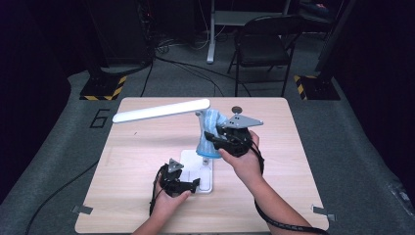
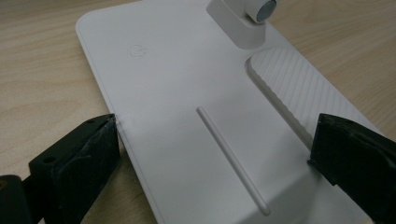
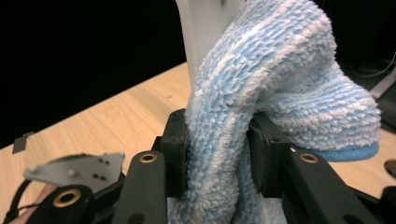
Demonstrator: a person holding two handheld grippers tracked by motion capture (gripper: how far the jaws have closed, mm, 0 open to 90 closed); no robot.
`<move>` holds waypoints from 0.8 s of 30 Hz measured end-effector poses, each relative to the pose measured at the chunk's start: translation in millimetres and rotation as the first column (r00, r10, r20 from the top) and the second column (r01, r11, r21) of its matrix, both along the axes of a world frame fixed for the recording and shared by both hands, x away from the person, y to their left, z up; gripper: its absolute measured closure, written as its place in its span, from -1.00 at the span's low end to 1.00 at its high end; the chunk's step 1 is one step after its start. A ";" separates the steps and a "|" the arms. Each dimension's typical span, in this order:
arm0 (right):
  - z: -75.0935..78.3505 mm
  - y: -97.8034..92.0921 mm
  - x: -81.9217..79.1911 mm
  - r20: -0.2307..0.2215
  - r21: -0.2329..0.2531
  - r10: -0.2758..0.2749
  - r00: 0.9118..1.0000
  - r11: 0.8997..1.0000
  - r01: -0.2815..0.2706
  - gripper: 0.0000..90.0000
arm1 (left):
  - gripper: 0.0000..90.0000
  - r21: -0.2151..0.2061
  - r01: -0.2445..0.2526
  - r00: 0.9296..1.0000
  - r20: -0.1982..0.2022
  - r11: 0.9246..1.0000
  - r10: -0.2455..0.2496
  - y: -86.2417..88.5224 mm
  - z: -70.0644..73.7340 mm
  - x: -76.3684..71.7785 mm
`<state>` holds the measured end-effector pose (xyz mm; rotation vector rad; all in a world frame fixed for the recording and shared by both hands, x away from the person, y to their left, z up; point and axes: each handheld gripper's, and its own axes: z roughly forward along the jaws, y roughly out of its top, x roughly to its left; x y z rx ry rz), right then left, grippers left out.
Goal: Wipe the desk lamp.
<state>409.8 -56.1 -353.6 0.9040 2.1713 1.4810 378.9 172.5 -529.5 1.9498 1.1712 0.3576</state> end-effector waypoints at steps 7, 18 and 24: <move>-38.5 -0.5 3.8 -0.064 -0.030 -0.017 0.998 0.999 0.016 0.38 | -0.98 0.000 0.003 1.000 0.002 1.000 -0.003 0.2 0.0 0.3; -109.7 0.2 12.0 -0.222 -0.089 -0.054 0.973 0.995 0.034 0.39 | -0.98 0.001 0.002 1.000 0.002 1.000 -0.002 0.2 0.0 0.3; -137.6 0.9 17.5 -0.303 -0.098 -0.065 0.951 0.995 0.036 0.39 | -0.98 0.002 0.000 1.000 0.001 1.000 0.000 0.3 0.0 0.4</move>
